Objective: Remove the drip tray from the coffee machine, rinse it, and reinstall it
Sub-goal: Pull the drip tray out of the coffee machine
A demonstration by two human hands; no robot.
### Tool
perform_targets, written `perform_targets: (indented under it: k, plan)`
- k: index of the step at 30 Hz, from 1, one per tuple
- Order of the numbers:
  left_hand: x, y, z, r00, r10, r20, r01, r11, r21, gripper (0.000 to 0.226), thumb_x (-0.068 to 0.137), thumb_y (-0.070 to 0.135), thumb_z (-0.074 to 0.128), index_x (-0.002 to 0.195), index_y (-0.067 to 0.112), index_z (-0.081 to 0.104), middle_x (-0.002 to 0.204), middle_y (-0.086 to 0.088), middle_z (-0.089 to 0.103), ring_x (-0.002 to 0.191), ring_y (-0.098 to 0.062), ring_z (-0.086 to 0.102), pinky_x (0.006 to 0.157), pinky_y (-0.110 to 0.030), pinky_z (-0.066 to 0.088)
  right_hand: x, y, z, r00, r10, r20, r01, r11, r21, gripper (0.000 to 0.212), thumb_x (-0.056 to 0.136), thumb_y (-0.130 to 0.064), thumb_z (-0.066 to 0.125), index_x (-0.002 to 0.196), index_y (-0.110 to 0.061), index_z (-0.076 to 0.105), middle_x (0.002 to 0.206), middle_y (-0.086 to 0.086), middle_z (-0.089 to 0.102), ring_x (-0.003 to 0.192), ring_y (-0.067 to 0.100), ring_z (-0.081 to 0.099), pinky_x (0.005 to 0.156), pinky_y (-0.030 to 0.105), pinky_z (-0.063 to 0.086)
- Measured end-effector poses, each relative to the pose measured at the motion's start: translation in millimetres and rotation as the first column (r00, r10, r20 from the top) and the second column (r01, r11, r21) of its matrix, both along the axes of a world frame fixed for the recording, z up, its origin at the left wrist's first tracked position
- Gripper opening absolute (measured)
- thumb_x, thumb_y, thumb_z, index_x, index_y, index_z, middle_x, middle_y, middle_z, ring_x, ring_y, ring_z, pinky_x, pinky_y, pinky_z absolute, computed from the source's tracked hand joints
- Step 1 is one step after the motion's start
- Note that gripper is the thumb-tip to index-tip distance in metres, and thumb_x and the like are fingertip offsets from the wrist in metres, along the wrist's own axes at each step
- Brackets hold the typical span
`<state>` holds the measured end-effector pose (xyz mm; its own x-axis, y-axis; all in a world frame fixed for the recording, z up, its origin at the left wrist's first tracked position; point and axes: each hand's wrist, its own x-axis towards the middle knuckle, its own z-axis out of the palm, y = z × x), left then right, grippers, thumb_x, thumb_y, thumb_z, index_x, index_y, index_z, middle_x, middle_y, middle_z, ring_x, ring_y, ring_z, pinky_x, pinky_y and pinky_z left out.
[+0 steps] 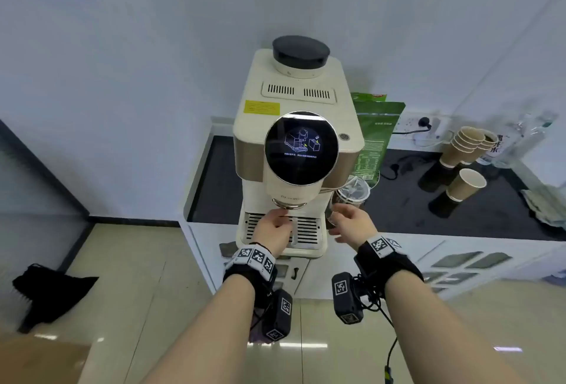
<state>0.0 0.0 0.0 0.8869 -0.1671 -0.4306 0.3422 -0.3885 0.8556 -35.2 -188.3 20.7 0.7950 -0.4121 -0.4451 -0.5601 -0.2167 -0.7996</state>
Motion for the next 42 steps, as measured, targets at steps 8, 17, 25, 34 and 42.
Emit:
perform_targets:
  k: [8, 17, 25, 34, 42]
  plan:
    - [0.0, -4.5, 21.6, 0.994, -0.004, 0.111, 0.009, 0.999, -0.047, 0.024, 0.091, 0.006, 0.06, 0.091, 0.03, 0.056, 0.084, 0.003, 0.068, 0.074, -0.02, 0.06, 0.064, -0.028, 0.048, 0.4, 0.9, 3.5, 0.993, 0.001, 0.119, -0.003, 1.0, 0.02, 0.055, 0.092, -0.014, 0.058, 0.146, -0.018, 0.047, 0.135, 0.007, 0.063, 0.07, 0.014, 0.067, 0.065, 0.032, 0.052]
    - [-2.0, -29.2, 32.6, 0.986, -0.035, 0.161, 0.048, 0.996, -0.078, 0.016, 0.088, 0.003, 0.067, 0.101, 0.01, 0.063, 0.087, -0.001, 0.07, 0.08, -0.014, 0.063, 0.066, -0.02, 0.043, -10.1, -12.7, 20.7, 0.983, -0.071, 0.171, 0.09, 0.99, -0.107, 0.023, 0.085, -0.045, 0.06, 0.101, -0.03, 0.053, 0.121, 0.004, 0.065, 0.097, 0.03, 0.071, 0.09, 0.054, 0.056]
    - [-22.3, -41.1, 35.0, 0.984, -0.092, 0.154, 0.095, 0.995, -0.008, 0.011, 0.087, 0.001, 0.063, 0.078, 0.004, 0.057, 0.062, -0.006, 0.054, 0.063, -0.025, 0.05, 0.061, -0.029, 0.039, -24.5, -21.5, 17.6, 0.976, -0.12, 0.18, 0.151, 0.974, -0.171, 0.027, 0.097, -0.049, 0.047, 0.106, -0.024, 0.052, 0.113, 0.003, 0.069, 0.063, 0.021, 0.075, 0.059, 0.037, 0.055]
    - [-54.6, -45.2, 29.8, 0.986, 0.051, 0.157, -0.055, 0.998, 0.019, 0.006, 0.09, 0.009, 0.066, 0.094, 0.01, 0.062, 0.07, 0.0, 0.063, 0.065, -0.016, 0.057, 0.052, -0.016, 0.043, -36.2, -37.1, 12.7, 0.991, 0.007, 0.131, 0.029, 0.963, -0.269, 0.035, 0.095, -0.056, 0.047, 0.103, -0.025, 0.061, 0.102, 0.005, 0.075, 0.05, 0.017, 0.07, 0.074, 0.048, 0.061]
    - [-89.4, -47.1, 25.5, 0.979, 0.127, 0.156, -0.139, 0.988, 0.067, 0.015, 0.093, 0.017, 0.068, 0.104, 0.007, 0.07, 0.085, 0.002, 0.072, 0.081, -0.016, 0.064, 0.068, -0.022, 0.045, -55.9, -49.6, 3.3, 0.988, 0.099, 0.116, -0.064, 0.96, -0.274, 0.038, 0.087, -0.064, 0.05, 0.089, -0.028, 0.064, 0.087, 0.0, 0.076, 0.061, 0.023, 0.072, 0.066, 0.043, 0.061]
